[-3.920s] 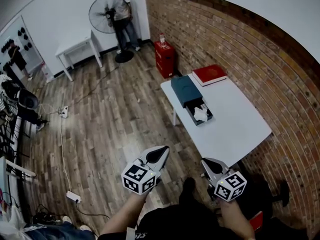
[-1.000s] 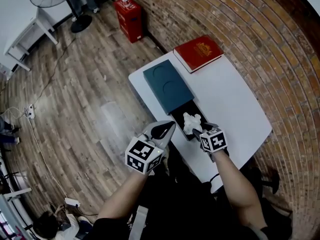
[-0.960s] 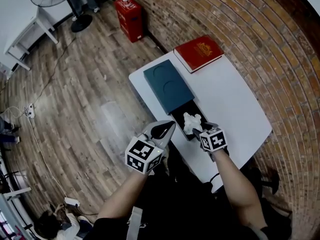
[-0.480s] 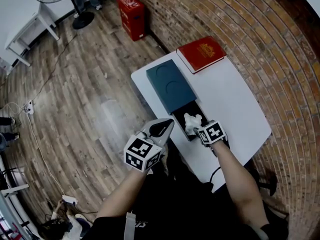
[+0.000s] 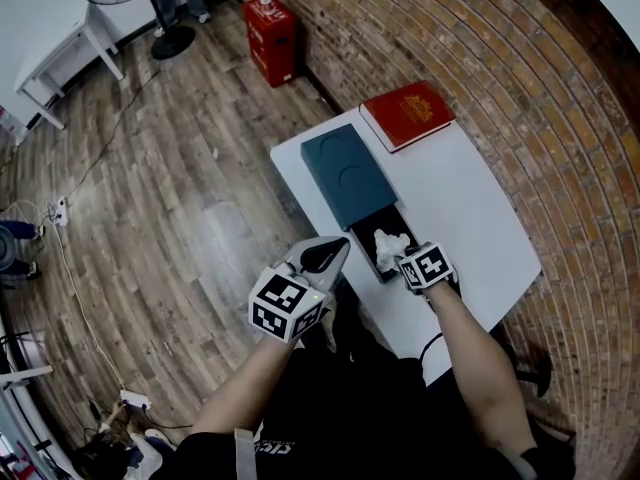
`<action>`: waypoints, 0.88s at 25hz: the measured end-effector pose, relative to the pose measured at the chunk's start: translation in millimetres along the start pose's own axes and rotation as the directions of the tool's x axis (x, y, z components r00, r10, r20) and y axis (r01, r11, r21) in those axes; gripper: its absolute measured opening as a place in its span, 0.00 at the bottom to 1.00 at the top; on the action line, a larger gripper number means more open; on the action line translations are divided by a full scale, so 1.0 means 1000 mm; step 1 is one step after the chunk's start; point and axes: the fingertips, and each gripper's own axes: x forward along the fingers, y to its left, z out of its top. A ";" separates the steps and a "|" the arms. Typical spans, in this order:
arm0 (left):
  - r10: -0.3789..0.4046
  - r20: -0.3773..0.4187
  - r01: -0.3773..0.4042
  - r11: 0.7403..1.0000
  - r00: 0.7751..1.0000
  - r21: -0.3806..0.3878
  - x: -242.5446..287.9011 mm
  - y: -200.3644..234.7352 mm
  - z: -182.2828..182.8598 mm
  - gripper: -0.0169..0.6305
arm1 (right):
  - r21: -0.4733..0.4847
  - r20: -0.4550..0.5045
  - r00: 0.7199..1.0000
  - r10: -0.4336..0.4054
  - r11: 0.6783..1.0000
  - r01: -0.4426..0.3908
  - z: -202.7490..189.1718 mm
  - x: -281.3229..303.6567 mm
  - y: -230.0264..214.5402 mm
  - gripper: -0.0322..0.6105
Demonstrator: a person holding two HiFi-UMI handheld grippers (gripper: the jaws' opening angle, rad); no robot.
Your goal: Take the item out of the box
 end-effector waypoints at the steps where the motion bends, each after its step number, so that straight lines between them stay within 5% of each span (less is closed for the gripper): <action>1: 0.000 0.003 0.000 1.000 1.000 0.003 -0.003 0.000 0.001 0.03 | 0.007 0.012 1.000 -0.007 1.000 0.007 0.001 -0.002 0.000 0.17; 22: -0.020 0.026 0.018 0.998 0.999 0.064 -0.027 -0.030 0.027 0.03 | 0.102 0.273 0.961 -0.037 0.995 0.009 0.025 -0.074 0.015 0.15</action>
